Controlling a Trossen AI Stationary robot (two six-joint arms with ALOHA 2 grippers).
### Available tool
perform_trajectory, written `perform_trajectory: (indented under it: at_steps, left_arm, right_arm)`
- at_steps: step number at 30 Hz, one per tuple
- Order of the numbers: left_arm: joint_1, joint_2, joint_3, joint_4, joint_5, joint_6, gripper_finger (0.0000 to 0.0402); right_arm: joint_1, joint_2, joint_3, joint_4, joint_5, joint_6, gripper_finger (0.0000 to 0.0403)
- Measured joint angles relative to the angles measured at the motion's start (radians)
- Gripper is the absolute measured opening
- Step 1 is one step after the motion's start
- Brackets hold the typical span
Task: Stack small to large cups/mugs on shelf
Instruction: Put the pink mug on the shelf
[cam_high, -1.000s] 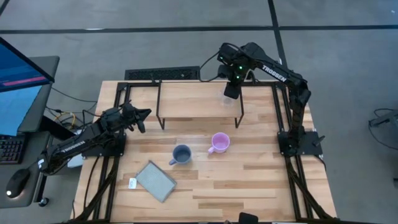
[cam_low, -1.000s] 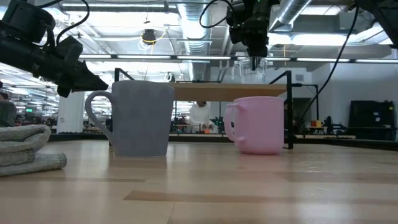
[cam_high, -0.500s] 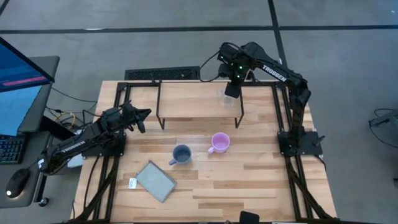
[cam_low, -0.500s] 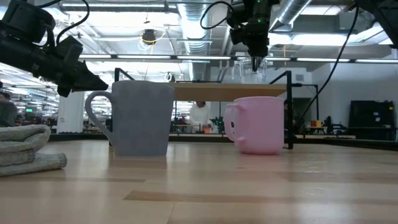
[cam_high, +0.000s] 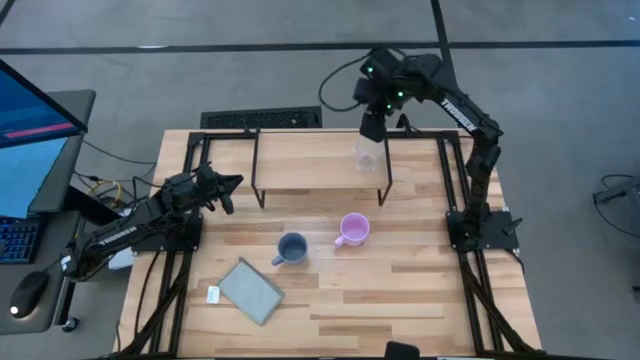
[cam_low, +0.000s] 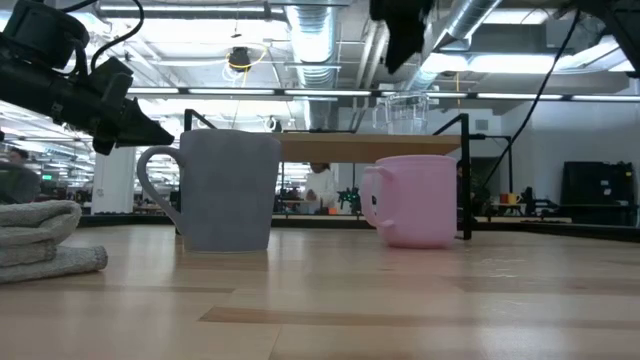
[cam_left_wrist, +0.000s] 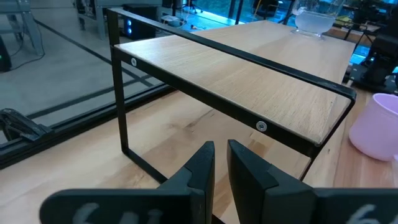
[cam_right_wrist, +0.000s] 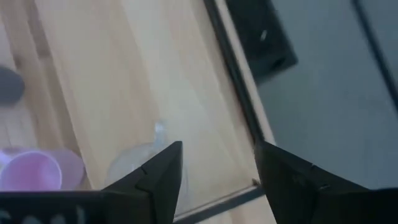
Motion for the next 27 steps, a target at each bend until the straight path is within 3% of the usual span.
perform_trajectory:
  at_steps: [14,27]
  left_arm:
    - [0.000,0.000,0.000,0.001,-0.034,0.001,0.0033]
    - [0.000,0.000,0.000,0.001,-0.045,0.001,0.0033]
  right_arm:
    - [0.197,-0.146,-0.016,0.003,-0.061,-0.007,0.0218]
    - [0.392,-0.030,-0.019,-0.040,-0.073,0.038,0.0218]
